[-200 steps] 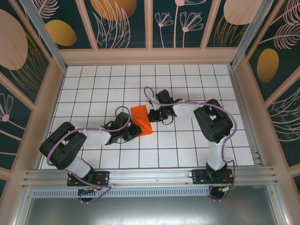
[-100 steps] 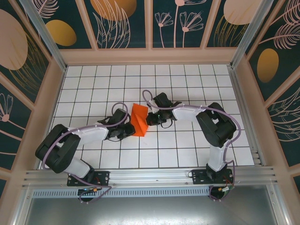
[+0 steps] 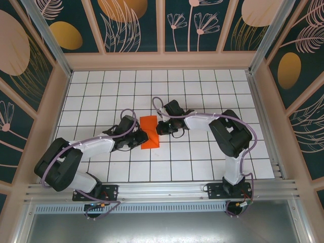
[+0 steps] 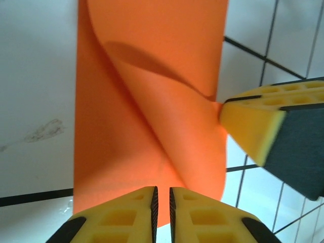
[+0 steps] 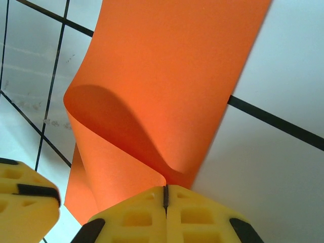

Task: Fold a paper plane with a square sheet of paper (pick it up from the middle)
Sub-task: Fold the triangle a second time at the center of the table.

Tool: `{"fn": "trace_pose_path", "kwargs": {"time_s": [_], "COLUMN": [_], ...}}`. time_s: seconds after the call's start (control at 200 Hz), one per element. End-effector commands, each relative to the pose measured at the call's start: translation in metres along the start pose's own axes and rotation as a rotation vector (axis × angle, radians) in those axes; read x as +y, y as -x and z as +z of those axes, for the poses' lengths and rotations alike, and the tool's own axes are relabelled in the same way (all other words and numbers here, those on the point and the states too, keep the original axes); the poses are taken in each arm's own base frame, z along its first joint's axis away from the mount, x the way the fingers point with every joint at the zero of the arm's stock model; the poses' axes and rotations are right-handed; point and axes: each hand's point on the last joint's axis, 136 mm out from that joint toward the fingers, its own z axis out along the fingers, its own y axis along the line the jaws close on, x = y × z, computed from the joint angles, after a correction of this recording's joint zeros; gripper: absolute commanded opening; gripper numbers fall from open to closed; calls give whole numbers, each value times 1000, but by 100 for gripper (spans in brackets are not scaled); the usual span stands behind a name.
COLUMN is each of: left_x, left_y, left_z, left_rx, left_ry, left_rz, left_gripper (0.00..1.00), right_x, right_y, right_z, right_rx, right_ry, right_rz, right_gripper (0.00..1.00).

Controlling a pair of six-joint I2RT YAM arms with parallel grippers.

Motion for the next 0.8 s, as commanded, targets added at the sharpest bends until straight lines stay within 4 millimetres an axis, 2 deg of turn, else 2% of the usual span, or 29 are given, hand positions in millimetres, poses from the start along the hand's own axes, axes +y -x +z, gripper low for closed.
{"fn": "trace_pose_path", "kwargs": {"time_s": [0.0,0.3,0.796], "left_x": [10,54,62], "left_y": [-11,-33,-34], "left_z": [6,10,10], "left_rx": [39,121,128], "left_ry": [23,207,242], "left_rz": [-29,-23,-12], "left_gripper": [17,13,12], "right_x": [7,1,-1], "right_y": [11,17,18], "right_z": [4,12,17], "right_rx": [-25,-25,-11], "right_ry": [20,-9,-2], "right_rz": [-31,-101,-119], "right_gripper": [0,0,0]}}
